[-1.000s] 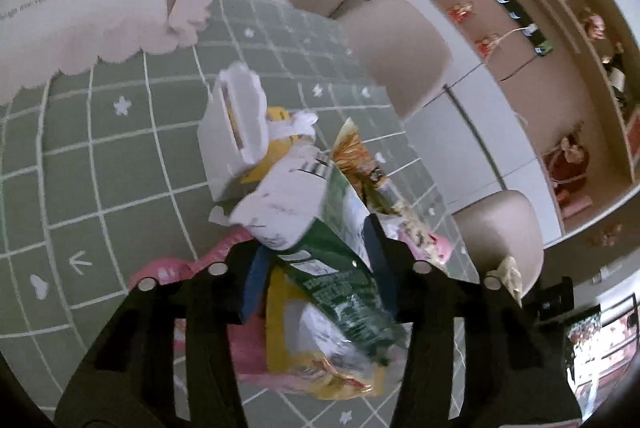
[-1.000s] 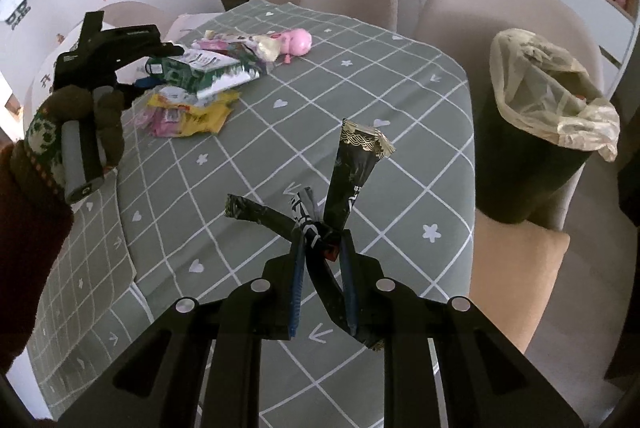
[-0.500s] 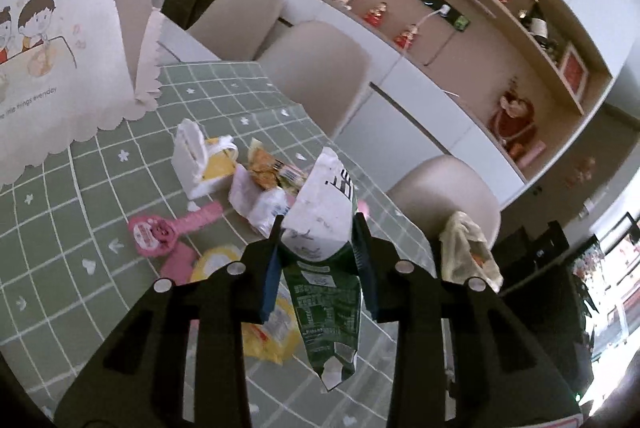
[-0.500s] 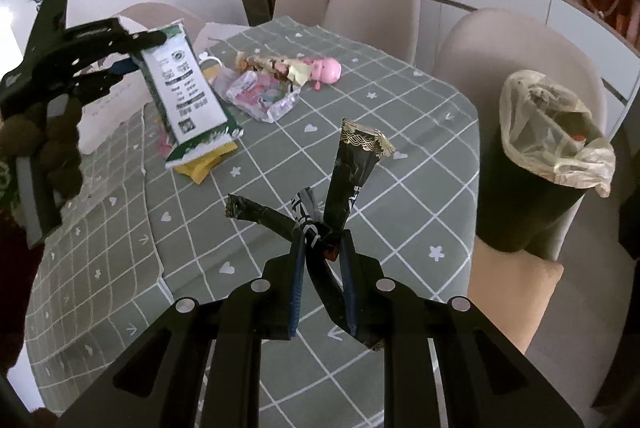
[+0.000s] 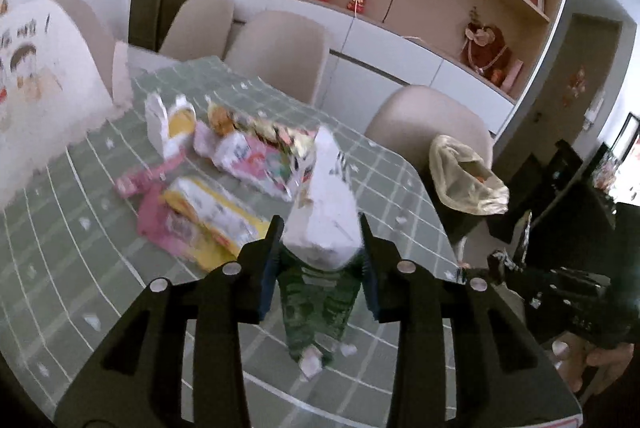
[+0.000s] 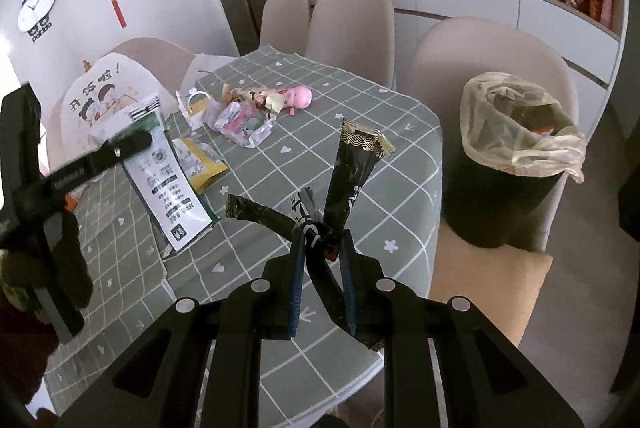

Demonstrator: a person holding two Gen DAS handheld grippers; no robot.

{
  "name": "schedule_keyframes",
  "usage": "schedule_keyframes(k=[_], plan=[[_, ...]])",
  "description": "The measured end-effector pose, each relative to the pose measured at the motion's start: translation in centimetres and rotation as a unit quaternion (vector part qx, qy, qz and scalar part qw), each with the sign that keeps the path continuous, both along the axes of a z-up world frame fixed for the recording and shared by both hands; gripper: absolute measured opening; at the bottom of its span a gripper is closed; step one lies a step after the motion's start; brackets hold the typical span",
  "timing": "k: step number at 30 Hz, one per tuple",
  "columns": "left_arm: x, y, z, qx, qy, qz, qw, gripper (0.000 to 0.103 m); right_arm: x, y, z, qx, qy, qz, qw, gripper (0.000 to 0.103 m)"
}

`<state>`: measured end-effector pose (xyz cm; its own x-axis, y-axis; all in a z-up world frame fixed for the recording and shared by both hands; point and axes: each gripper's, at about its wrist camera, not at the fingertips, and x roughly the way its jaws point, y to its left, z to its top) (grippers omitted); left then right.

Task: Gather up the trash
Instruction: 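Carry the green carton and black bars with both tools over the bin bag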

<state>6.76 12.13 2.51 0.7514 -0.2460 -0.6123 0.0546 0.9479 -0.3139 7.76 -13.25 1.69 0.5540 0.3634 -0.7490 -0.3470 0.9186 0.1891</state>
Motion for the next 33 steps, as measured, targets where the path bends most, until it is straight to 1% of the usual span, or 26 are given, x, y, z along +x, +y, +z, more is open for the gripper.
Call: schedule_keyframes(k=[3,6,10,14,21,24,28,30,33], plan=[[-0.6,-0.2,-0.5,-0.013,0.012,0.001,0.9999,0.033,-0.4,-0.6,0.0,0.001,0.000,-0.001,1.000,0.018],[-1.0,-0.4,0.1,-0.005,0.012,0.001,0.9999,0.034,-0.5,-1.0,0.2,0.008,-0.002,-0.004,1.000,0.018],[-1.6,-0.8,2.2,0.009,-0.009,-0.003,0.9999,0.034,-0.5,-1.3,0.8,0.016,-0.011,-0.006,1.000,0.018],[-1.5,-1.3,4.4,0.006,-0.028,-0.005,0.9996,0.034,-0.4,-1.4,1.7,0.016,-0.023,0.001,1.000,0.018],[-1.0,-3.1,7.3,0.007,-0.042,-0.017,0.9990,0.034,0.1,-1.6,3.0,0.011,-0.041,0.014,0.999,0.018],[-0.2,-3.9,8.1,0.003,-0.038,-0.024,0.9990,0.034,0.5,-1.7,3.8,0.003,-0.057,0.023,0.998,0.018],[1.9,-5.1,9.0,-0.007,-0.025,-0.024,0.9994,0.034,1.6,-2.6,5.5,-0.008,-0.088,0.033,0.996,0.018],[2.8,-5.5,9.6,-0.014,-0.027,-0.022,0.9993,0.034,2.7,-3.8,6.6,-0.005,-0.105,0.031,0.994,0.018],[4.5,-6.8,11.1,-0.021,-0.040,-0.013,0.9989,0.034,4.6,-6.0,7.7,0.002,-0.123,0.027,0.992,0.018]])
